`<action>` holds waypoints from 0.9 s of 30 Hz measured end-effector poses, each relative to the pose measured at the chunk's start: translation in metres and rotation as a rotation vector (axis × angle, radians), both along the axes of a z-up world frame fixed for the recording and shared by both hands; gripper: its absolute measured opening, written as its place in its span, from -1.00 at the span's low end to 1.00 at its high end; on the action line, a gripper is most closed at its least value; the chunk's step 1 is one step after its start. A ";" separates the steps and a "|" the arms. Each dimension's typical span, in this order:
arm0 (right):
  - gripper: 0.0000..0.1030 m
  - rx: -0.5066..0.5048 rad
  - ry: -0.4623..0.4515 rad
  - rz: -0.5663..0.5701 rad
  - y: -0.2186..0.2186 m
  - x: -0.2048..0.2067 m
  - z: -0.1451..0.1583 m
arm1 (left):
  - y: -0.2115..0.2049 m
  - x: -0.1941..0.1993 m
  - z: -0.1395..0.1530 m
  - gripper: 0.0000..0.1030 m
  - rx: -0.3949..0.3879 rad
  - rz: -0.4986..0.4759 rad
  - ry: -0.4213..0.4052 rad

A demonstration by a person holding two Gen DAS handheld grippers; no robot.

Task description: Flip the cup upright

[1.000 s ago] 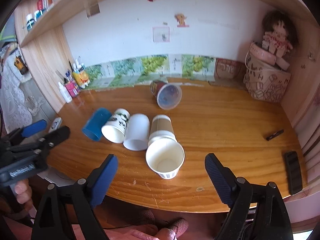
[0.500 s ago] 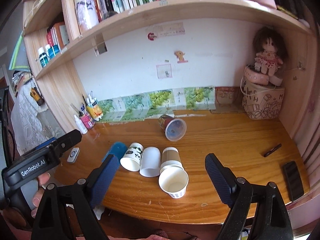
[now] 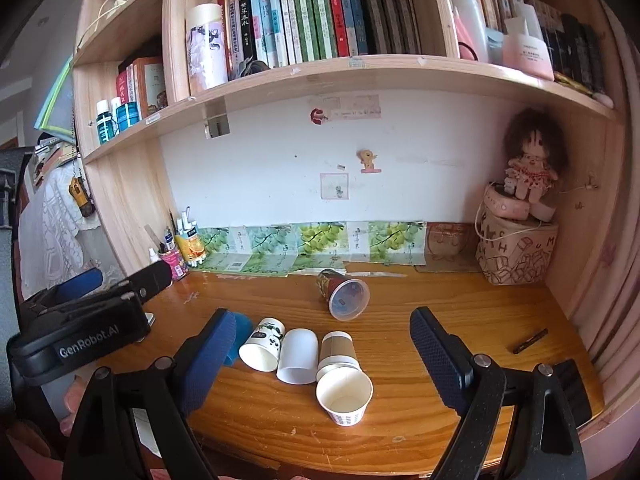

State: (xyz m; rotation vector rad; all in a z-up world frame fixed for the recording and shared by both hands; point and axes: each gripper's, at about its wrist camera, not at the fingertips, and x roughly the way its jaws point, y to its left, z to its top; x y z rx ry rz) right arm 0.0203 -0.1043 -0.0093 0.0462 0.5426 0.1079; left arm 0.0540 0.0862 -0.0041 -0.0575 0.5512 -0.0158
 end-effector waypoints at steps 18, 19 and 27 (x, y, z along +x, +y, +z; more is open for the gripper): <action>0.73 -0.027 -0.019 -0.077 -0.004 -0.007 0.002 | -0.007 -0.003 0.002 0.99 0.035 -0.030 -0.029; 0.73 -0.026 -0.019 -0.078 -0.004 -0.007 0.002 | -0.007 -0.003 0.002 0.99 0.035 -0.030 -0.031; 0.91 -0.002 0.007 -0.046 -0.009 -0.003 -0.001 | -0.011 -0.004 0.004 0.99 0.044 -0.031 -0.041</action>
